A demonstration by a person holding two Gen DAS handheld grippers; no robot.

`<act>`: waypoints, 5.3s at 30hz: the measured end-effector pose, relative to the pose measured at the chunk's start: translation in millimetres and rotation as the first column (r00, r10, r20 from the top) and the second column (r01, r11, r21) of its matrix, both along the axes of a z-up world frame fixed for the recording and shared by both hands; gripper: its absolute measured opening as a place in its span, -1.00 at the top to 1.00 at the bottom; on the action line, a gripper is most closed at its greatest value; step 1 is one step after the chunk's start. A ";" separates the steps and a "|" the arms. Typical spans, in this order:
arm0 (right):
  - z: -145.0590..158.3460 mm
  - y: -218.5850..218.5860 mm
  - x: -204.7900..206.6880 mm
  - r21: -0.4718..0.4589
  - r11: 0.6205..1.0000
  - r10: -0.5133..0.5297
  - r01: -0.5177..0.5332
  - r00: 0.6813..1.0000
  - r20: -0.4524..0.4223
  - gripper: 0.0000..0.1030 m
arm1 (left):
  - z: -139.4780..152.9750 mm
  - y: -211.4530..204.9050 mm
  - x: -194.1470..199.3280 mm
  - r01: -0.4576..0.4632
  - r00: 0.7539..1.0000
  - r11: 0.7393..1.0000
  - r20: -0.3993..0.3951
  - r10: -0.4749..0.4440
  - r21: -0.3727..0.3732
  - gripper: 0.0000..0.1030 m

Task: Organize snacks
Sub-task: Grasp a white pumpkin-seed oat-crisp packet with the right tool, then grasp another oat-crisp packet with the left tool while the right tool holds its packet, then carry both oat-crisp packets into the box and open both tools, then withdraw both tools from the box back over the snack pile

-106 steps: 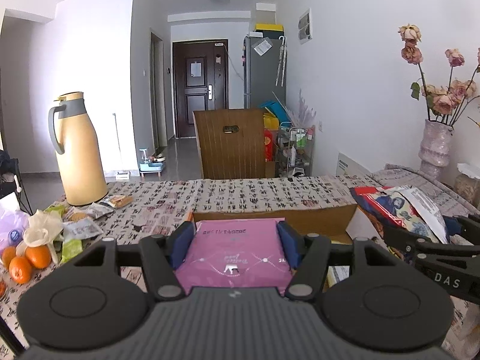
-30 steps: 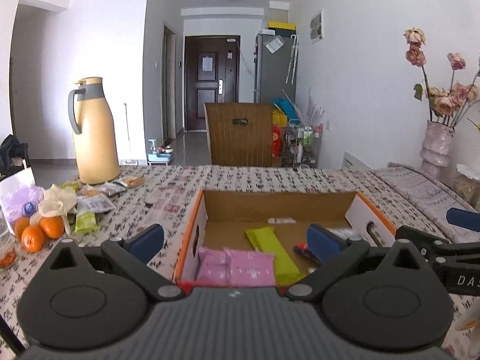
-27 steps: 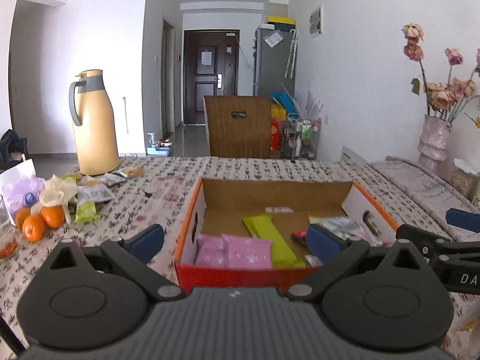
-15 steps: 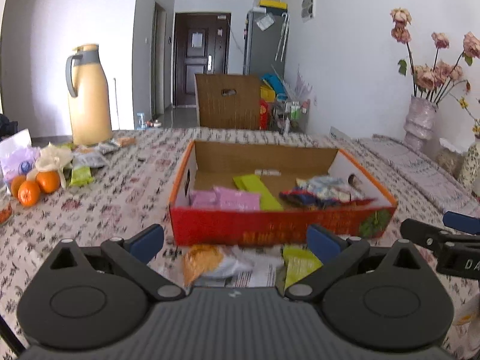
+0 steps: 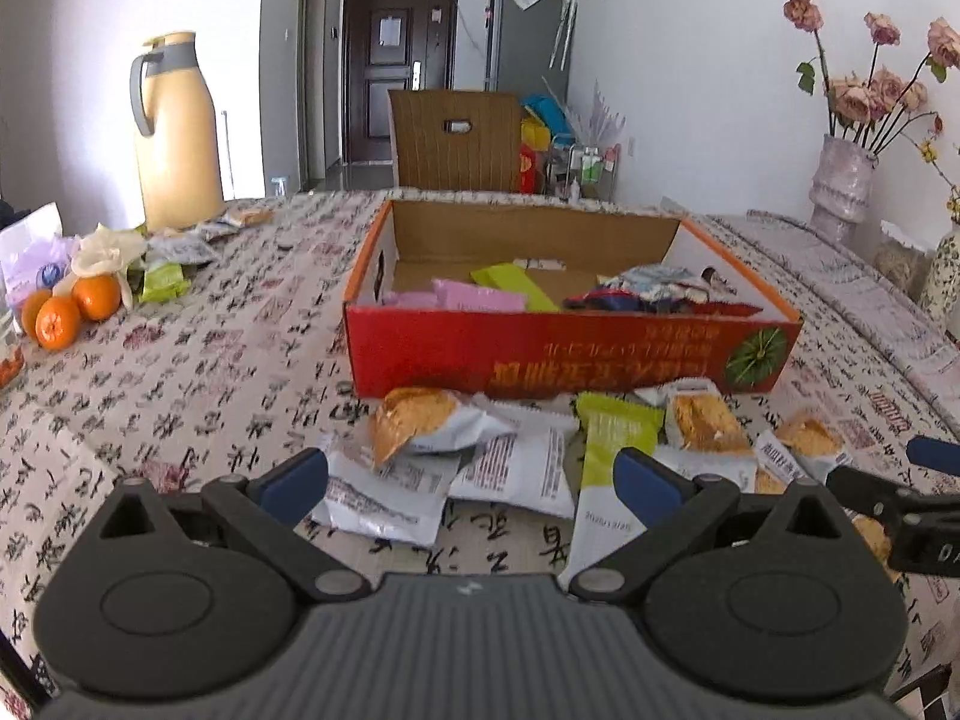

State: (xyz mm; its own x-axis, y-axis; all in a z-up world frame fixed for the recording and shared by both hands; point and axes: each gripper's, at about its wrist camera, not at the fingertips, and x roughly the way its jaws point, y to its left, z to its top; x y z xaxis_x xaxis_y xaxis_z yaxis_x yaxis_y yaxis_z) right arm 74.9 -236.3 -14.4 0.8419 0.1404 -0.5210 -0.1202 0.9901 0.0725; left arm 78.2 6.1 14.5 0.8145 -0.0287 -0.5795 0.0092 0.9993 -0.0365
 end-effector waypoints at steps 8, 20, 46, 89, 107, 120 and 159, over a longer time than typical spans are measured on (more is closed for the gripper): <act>-22.7 3.6 -6.4 -0.051 0.999 0.007 -0.013 0.995 -0.099 -0.58 | -9.2 1.7 -1.0 0.005 0.998 1.000 -0.061 -0.004 0.007 -1.00; -28.5 11.3 -12.7 -0.066 0.997 0.042 -0.048 0.996 -0.083 0.10 | -14.8 -1.0 -1.4 0.012 0.996 1.000 -0.088 -0.012 -0.003 -1.00; -29.6 -51.4 -37.1 0.155 0.988 -0.014 0.007 0.999 0.047 0.10 | -28.4 -92.4 -6.7 0.046 0.986 0.999 -0.164 -0.043 0.014 -0.80; 6.1 -27.8 19.7 0.146 0.986 0.052 -0.077 0.985 0.166 0.10 | 46.3 -95.8 18.7 0.052 0.997 0.997 0.057 -0.055 0.058 0.15; 51.7 27.2 120.8 0.012 0.998 0.063 -0.067 0.976 0.209 0.10 | 66.5 -44.3 112.8 0.009 0.993 1.000 0.116 -0.011 0.017 0.15; 34.7 50.4 174.8 -0.008 0.998 0.060 -0.059 0.984 0.169 0.10 | 42.9 -20.2 173.2 -0.053 0.990 0.999 0.127 0.054 -0.009 0.15; 30.7 34.7 178.4 0.067 0.998 -0.001 -0.011 0.984 0.176 -1.00 | 32.4 -4.3 173.4 -0.131 0.980 0.990 0.141 0.137 -0.054 -1.00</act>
State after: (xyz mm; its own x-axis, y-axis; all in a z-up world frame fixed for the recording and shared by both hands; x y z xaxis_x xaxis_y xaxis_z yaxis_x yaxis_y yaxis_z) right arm 253.2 -201.6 16.3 0.9188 0.1747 -0.3539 -0.1420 0.9830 0.1165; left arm 251.6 1.7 46.9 0.8874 0.0636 -0.4567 -0.1164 0.9893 -0.0884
